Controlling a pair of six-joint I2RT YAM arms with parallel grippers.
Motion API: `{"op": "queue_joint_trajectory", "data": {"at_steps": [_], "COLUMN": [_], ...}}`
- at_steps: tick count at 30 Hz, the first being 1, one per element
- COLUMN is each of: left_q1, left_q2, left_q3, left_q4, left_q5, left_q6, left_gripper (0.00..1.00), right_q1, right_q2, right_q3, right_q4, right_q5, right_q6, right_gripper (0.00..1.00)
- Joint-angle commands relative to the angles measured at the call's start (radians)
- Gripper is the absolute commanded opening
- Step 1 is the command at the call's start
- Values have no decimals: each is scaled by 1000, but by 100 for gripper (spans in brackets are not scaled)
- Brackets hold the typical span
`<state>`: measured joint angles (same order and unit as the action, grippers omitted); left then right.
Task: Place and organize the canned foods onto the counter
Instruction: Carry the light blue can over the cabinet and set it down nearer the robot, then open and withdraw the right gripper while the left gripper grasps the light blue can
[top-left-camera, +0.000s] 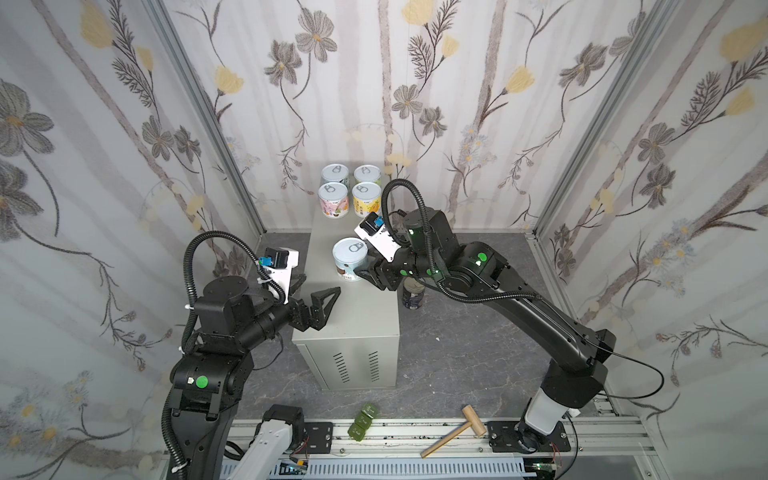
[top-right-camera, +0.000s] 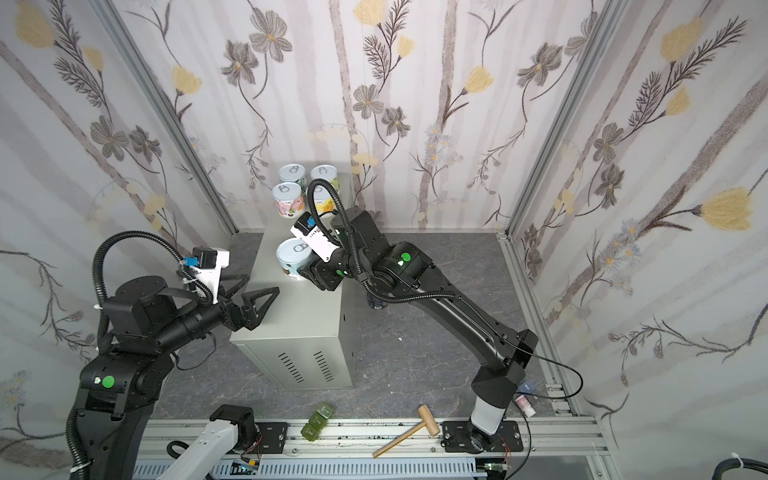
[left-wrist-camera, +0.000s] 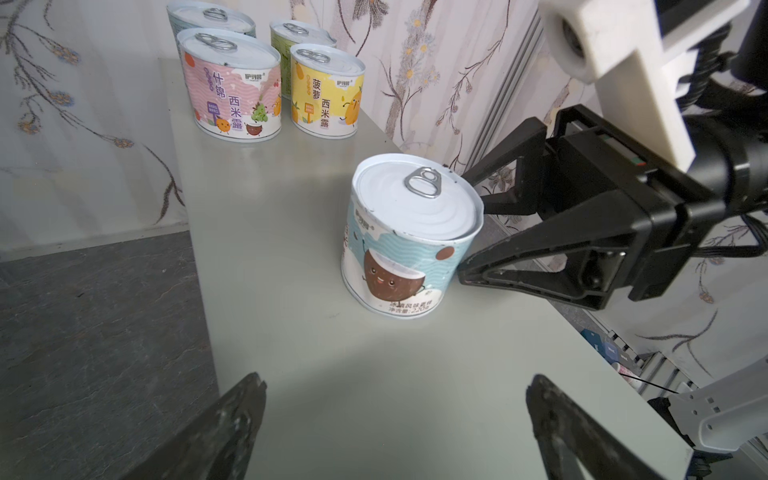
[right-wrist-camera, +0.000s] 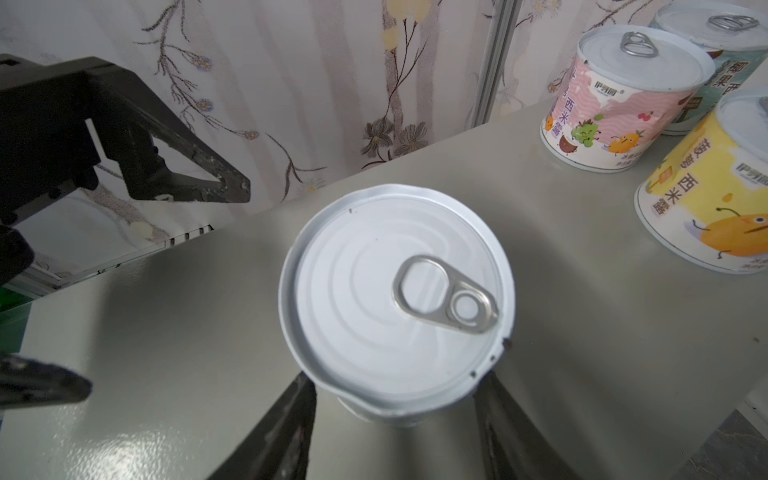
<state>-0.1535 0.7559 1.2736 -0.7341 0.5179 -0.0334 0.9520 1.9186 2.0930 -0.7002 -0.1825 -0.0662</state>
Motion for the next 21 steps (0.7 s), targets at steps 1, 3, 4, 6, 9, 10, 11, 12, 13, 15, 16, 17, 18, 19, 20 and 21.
{"op": "queue_joint_trajectory", "data": {"at_steps": [1,3,4,6,9,10,11,12,13,15,16,17,18,19,20,21], "left_q1": [0,0,0,0,0,0,0,1,0,0,-1,-1,-1,-3,-3,-6], "left_q2": [17,27,31,37,62,72,81,91,100,121,133,146,159,171,181,188], "left_q3": [-8,-17,-25,-38,-49,-51,-51,-50,-49,-48,-41,-37,-33,-30,-26,-24], "left_q4": [75,96,112,143,189,205,216,233,246,263,269,272,279,284,289,294], "left_q5": [-45,-98,-130,-160,-159,-155,-149,-141,-136,-130,-124,-120,-110,-103,-96,-89], "left_q6": [-16,-16,-17,-16,-22,-26,-31,-37,-42,-45,-48,-49,-51,-52,-54,-56], "left_gripper": [100,100,100,100,100,100,100,100,100,100,100,100,100,100,100,100], "right_q1": [-5,-7,-6,-7,-11,-15,-21,-28,-35,-52,-60,-67,-74,-81,-87,-95], "right_q2": [58,91,92,83,39,15,-9,-36,-67,-133,-168,-198,-235,-270,-300,-336], "right_q3": [68,113,116,113,79,56,35,5,-30,-104,-145,-180,-222,-261,-295,-328], "right_q4": [80,67,69,69,71,76,82,87,94,116,128,140,155,171,187,200], "right_q5": [-31,-34,-33,-28,11,30,48,61,72,94,100,107,114,119,123,127], "right_q6": [21,27,28,28,29,33,40,44,48,56,60,65,69,72,76,82], "right_gripper": [58,60,61,65,69,71,72,73,74,75,76,76,76,77,77,77]}}
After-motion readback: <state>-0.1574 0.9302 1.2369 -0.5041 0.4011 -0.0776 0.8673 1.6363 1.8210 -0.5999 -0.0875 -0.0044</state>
